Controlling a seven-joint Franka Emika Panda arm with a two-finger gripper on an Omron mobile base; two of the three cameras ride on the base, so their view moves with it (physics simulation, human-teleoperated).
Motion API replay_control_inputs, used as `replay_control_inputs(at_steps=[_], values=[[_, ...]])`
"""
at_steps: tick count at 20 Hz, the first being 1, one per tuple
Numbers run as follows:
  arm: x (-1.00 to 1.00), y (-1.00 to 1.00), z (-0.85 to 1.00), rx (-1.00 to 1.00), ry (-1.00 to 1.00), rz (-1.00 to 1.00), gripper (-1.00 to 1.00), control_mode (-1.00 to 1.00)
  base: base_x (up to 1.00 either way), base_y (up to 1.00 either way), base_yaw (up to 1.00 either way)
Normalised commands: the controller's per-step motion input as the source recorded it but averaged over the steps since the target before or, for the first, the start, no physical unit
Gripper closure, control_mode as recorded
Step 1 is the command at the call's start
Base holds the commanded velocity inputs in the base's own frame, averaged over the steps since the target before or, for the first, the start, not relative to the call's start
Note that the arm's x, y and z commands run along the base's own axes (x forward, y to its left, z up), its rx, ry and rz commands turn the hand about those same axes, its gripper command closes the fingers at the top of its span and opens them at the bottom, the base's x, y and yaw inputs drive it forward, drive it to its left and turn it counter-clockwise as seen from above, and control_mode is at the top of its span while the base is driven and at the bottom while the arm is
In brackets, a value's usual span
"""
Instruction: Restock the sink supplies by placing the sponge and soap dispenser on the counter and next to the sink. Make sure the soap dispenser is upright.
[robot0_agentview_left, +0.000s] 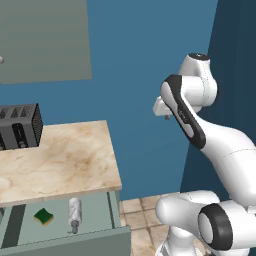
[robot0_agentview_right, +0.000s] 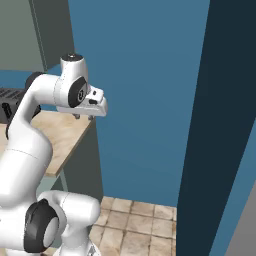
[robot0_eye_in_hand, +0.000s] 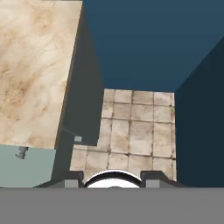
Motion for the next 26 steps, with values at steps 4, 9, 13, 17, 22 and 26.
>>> replay_control_inputs(at_steps=[4,9,13,17,22,26], values=[[-0.14,0.00,0.00,0.00,-0.04,0.00,-1.00,-1.00,0.00,0.00,0.00],[-0.26,0.59,-0.37,0.00,0.04,0.00,-1.00,-1.00,0.00,0.00,0.00],[0.00,1.00,-0.72,0.00,0.26,0.00,-1.00,-1.00,0.00,0.00,0.00],[0.00,0.92,-0.53,0.00,0.28,-0.01,-1.00,-1.00,0.00,0.00,0.00],[0.03,0.34,-0.18,0.00,0.04,0.00,-1.00,-1.00,0.00,0.00,0.00],[-0.01,0.27,-0.39,0.00,0.01,0.00,-1.00,-1.00,0.00,0.00,0.00]])
